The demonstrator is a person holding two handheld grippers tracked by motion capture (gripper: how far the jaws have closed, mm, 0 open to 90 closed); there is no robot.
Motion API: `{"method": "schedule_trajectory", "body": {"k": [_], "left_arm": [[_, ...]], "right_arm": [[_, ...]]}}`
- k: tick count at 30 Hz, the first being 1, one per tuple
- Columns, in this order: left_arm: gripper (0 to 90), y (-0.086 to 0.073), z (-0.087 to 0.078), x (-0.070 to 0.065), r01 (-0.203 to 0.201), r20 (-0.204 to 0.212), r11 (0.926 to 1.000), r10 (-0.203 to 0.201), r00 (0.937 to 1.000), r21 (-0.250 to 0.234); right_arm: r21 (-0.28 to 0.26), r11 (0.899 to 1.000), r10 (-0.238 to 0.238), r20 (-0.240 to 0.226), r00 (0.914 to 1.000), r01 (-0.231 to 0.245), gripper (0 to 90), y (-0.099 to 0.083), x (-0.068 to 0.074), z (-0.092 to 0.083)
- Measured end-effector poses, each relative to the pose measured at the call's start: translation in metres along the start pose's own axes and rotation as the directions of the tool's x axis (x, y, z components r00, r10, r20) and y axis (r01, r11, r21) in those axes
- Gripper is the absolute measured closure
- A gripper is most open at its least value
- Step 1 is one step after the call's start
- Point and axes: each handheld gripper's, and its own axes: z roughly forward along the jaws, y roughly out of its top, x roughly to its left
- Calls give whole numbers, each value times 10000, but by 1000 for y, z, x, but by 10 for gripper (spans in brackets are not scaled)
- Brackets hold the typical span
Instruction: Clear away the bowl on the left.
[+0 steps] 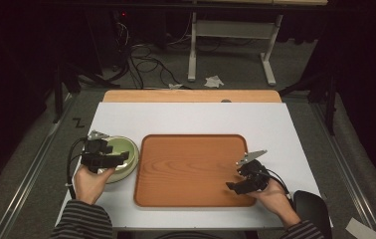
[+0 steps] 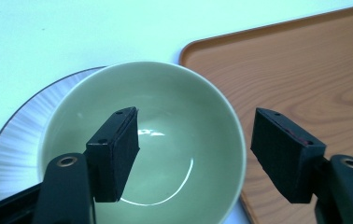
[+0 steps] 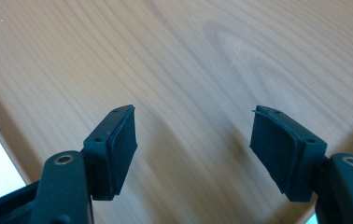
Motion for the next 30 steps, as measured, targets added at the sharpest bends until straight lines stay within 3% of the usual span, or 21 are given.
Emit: {"method": "schedule_trajectory", "body": {"k": [7,18,30], "left_arm": [[332,-3,3,12,347,-412,9993,-341,9986,133],[336,-7,6,28,843,-1121,9963,-817,9903,187],[352,-7,2,35,1148,-1213,9932,-1164,9858,-205]], "right_arm": [[36,10000,-49,-18,10000,49,330,1,1,0],[33,10000,-8,-5,10000,8,330,1,1,1],[76,9999,83,-36,10000,-83,330,1,2,1]]}}
